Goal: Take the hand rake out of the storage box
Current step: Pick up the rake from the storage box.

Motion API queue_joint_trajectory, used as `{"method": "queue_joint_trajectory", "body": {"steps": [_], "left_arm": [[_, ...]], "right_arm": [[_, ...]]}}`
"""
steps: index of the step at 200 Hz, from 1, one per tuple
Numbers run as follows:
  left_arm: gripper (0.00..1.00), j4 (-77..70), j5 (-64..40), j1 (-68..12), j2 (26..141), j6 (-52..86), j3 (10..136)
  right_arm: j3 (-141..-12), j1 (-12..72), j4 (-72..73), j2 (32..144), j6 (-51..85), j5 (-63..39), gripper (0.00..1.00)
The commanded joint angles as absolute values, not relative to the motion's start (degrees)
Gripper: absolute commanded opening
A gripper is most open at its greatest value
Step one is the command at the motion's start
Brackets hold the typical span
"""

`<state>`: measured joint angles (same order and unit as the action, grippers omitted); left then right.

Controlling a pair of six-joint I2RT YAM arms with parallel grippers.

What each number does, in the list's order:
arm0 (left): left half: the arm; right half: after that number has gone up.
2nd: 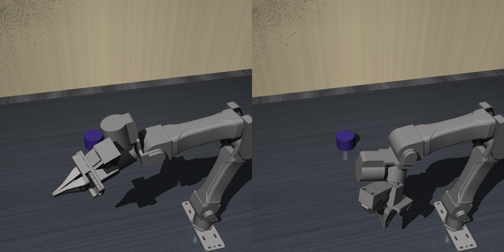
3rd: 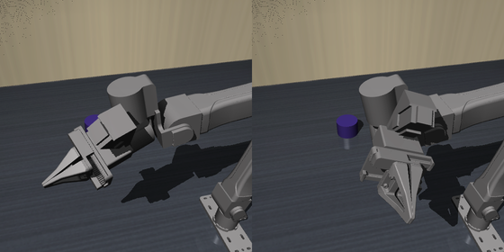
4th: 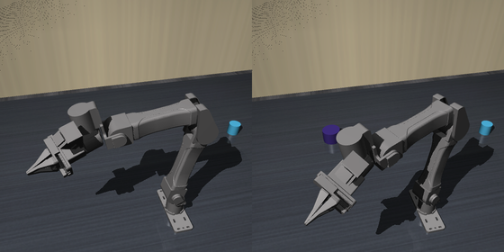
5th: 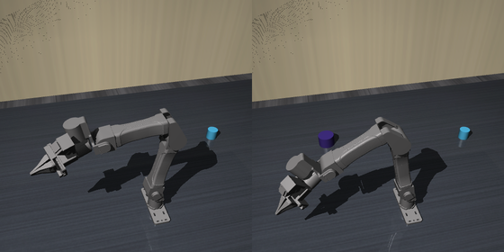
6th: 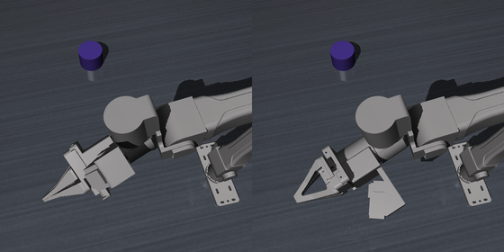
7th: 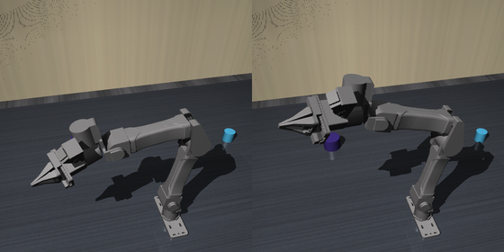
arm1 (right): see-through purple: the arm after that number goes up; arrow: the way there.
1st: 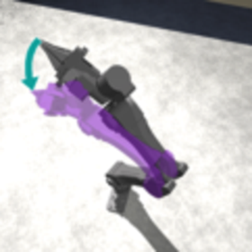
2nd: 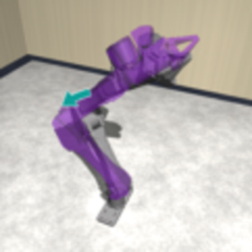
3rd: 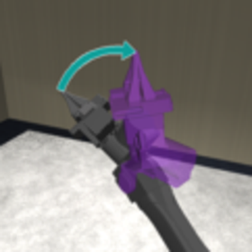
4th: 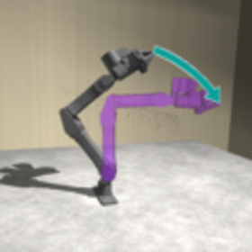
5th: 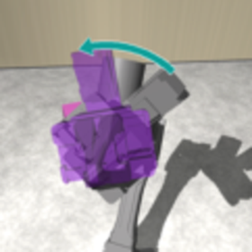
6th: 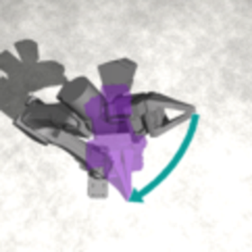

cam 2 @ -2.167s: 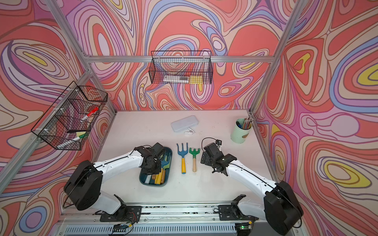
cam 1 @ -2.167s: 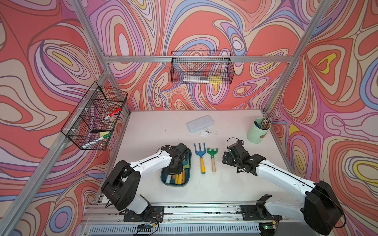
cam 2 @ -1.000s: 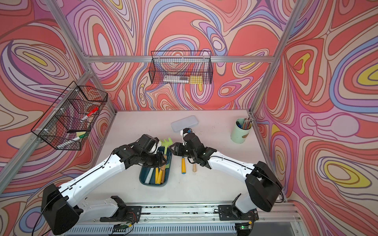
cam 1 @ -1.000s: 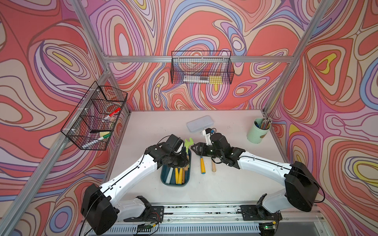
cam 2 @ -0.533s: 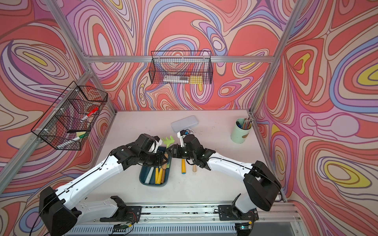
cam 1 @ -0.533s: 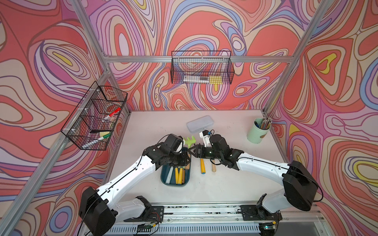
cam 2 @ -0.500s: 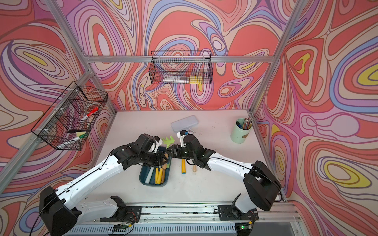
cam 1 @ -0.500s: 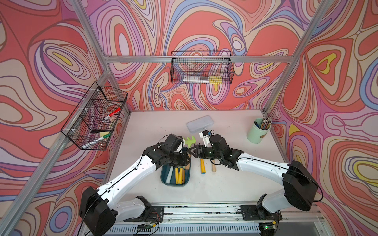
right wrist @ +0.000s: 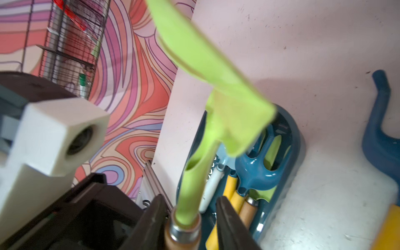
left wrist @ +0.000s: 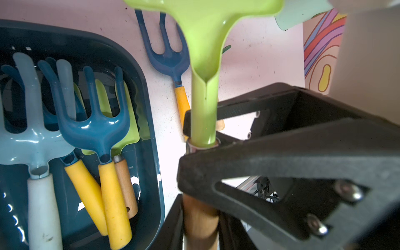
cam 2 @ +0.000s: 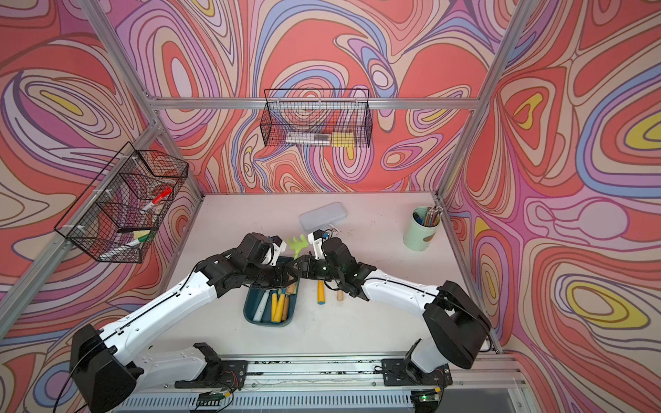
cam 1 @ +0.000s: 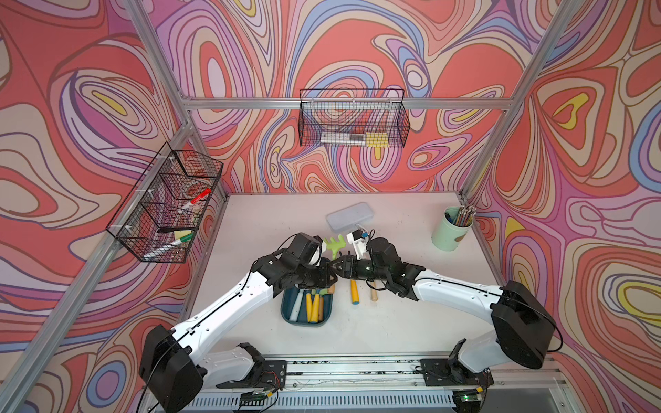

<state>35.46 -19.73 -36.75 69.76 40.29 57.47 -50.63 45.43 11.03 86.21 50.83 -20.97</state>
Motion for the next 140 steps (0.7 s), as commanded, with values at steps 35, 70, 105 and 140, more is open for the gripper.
{"method": "queue_joint_trajectory", "body": {"steps": [35, 70, 105, 140], "left_arm": [[0.24, 32.46, -15.68, -36.65, 68.68, 41.94, 56.35], [0.53, 33.01, -14.90, -36.59, 69.12, 42.39, 56.41], [0.69, 37.04, -12.28, -36.65, 69.29, 41.91, 56.62], [0.70, 39.44, -7.32, -36.56, 67.21, 41.50, 55.25]], "right_arm": [[-48.93, 45.65, 9.76, 85.73, 52.35, -20.02, 0.21], [-48.28, 45.37, 7.61, 83.96, 53.78, -16.22, 0.12], [-47.31, 41.31, 4.80, 82.46, 52.84, -17.18, 0.10], [-44.41, 29.50, -7.60, 73.43, 47.74, -24.64, 0.11]]}}
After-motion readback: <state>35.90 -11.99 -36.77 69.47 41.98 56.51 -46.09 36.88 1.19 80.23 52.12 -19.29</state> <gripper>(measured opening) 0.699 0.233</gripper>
